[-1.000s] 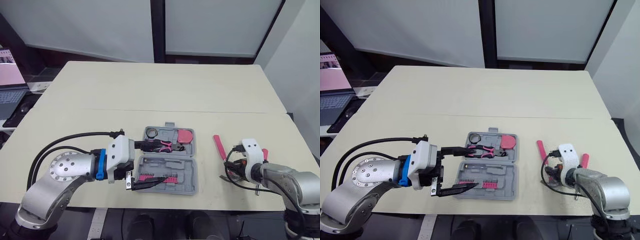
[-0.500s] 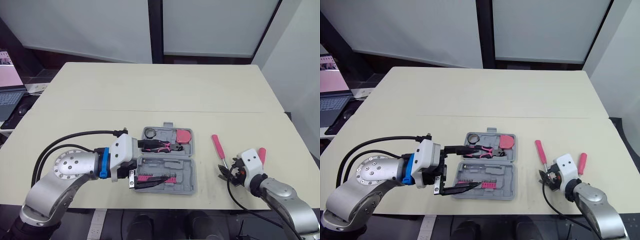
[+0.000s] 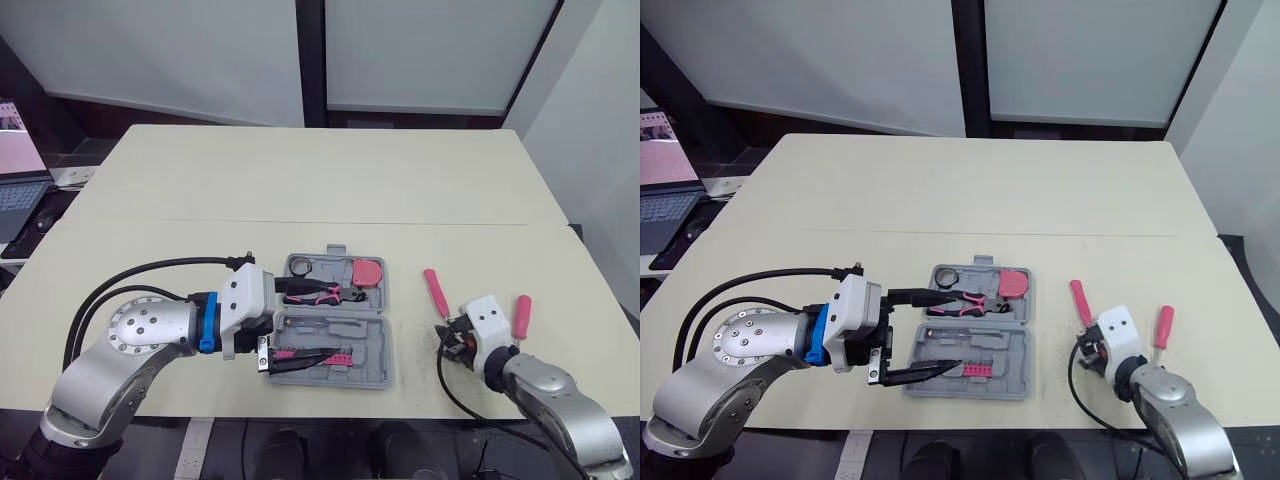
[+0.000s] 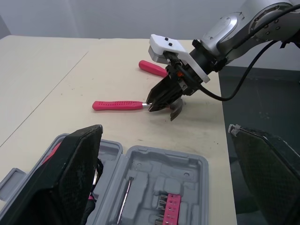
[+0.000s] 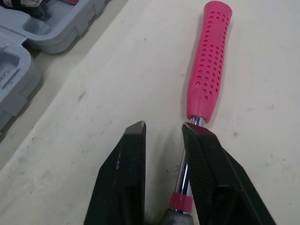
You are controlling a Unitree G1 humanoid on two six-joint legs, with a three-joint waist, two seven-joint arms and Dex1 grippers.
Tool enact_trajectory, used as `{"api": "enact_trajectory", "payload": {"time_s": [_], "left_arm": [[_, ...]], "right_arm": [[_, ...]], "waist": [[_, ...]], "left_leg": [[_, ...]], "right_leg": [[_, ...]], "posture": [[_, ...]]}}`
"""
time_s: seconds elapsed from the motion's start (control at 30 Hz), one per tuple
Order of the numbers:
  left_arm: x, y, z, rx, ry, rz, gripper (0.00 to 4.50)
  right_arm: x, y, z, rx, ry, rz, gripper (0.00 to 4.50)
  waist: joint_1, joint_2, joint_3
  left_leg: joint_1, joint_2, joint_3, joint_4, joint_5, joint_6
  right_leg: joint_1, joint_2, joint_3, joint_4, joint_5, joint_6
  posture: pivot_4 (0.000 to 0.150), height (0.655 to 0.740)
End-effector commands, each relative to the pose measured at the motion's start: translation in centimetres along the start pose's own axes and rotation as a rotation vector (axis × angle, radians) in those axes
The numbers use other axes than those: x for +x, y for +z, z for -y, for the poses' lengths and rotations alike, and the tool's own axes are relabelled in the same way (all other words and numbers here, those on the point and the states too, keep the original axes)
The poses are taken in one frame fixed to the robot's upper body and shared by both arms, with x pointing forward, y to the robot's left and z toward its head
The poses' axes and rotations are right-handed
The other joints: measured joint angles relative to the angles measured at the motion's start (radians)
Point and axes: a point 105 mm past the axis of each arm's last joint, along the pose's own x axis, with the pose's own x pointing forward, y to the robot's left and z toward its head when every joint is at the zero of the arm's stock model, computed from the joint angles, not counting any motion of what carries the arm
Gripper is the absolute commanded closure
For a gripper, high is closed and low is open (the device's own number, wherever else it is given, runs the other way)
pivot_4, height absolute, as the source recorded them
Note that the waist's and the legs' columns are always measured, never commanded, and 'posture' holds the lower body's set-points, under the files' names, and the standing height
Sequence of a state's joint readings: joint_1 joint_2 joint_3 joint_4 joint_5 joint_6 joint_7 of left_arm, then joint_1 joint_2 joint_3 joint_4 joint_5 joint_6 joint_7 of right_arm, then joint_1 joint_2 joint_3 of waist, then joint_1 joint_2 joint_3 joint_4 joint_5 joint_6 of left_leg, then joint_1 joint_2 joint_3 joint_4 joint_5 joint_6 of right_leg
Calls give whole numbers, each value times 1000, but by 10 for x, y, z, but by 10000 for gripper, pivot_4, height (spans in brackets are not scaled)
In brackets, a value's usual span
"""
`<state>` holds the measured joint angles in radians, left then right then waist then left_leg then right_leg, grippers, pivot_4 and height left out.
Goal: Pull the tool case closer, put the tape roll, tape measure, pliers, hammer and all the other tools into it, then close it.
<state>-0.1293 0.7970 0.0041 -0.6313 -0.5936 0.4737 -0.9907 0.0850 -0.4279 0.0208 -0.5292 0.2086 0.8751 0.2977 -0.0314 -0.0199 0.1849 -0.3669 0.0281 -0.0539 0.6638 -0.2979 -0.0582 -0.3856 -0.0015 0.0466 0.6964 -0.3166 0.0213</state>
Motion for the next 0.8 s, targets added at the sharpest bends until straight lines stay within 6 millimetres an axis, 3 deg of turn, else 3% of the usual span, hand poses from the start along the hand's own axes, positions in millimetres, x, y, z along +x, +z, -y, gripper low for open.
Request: {"api": "enact_trajectory", "payload": {"time_s": [0.03,0.1,0.3,0.33,0.6,0.8], "left_arm": [[3,6,3,23,-11,15,0],[3,6,3,24,-8,16,0],[2,4,4,21,-3,13,0],[2,4,4,21,-3,13,0],[3,3,5,22,-6,15,0],[2,4,5,23,-7,10,0]], "right_arm": [[-2,11,0,-18,-27,19,41470],[-2,13,0,-18,-38,17,44814],[-10,24,-1,-24,-41,62,44814],[-11,23,-1,-23,-43,60,40481],[-10,18,-4,-5,-82,18,25064],[-6,19,-9,-4,-103,4,25064]], "waist": [[0,0,0],[0,0,0],[0,0,0],[0,0,0],[0,0,0],[0,0,0]], "left_leg": [[0,0,0,0,0,0],[0,0,0,0,0,0],[0,0,0,0,0,0],[0,0,0,0,0,0],[0,0,0,0,0,0],[0,0,0,0,0,0]], "right_leg": [[0,0,0,0,0,0],[0,0,0,0,0,0],[0,0,0,0,0,0],[0,0,0,0,0,0],[0,0,0,0,0,0],[0,0,0,0,0,0]], "posture": [[1500,7400],[1500,7400],[1500,7400],[1500,7400],[1500,7400],[1500,7400]]}}
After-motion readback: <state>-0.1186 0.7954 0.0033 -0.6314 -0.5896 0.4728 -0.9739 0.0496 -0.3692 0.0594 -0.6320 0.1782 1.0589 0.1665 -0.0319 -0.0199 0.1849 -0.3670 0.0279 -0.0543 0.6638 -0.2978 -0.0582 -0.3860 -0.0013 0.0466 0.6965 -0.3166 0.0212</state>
